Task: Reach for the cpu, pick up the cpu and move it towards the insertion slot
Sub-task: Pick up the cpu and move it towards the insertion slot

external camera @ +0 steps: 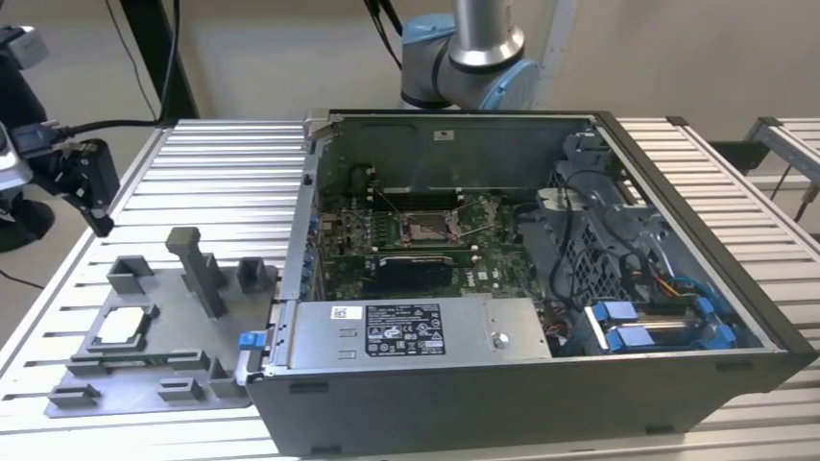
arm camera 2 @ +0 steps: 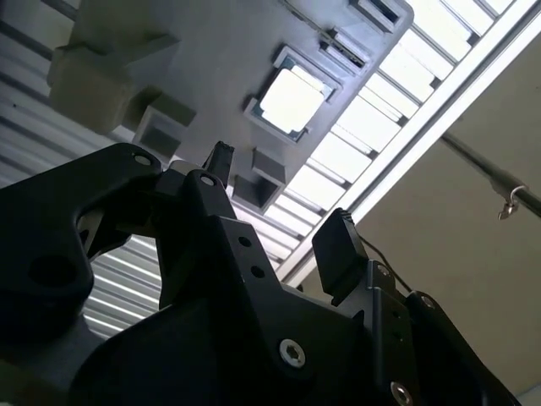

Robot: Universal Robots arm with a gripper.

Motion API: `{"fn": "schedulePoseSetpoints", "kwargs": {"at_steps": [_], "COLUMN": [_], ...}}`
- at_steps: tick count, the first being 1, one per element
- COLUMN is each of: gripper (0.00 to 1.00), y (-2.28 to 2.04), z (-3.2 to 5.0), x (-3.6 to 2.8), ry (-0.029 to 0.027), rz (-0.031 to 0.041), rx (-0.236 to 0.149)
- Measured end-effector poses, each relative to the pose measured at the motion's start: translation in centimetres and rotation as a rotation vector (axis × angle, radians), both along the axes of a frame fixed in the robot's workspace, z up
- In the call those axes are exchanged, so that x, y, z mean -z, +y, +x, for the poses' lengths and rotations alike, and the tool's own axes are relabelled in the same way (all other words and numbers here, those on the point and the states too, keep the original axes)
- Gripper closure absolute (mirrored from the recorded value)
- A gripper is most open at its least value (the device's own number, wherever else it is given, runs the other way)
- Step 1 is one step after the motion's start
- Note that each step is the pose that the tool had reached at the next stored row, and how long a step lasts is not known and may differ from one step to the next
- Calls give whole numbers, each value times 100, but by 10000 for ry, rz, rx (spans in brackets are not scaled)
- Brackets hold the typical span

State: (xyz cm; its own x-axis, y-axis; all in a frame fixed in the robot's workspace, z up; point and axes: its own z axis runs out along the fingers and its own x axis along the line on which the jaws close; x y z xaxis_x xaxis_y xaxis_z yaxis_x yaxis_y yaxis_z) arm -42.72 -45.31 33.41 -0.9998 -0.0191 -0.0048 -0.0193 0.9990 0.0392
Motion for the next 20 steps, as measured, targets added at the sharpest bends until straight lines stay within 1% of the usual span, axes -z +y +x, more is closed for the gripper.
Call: {"fn": "schedulePoseSetpoints", "kwargs": {"at_steps": [9, 20], "gripper": [0, 0], "y": [-19, -29], "z": [-21, -38], "x": [25, 50], "ry": [0, 1], "rz": [0, -1], "rx": [0, 0]}}
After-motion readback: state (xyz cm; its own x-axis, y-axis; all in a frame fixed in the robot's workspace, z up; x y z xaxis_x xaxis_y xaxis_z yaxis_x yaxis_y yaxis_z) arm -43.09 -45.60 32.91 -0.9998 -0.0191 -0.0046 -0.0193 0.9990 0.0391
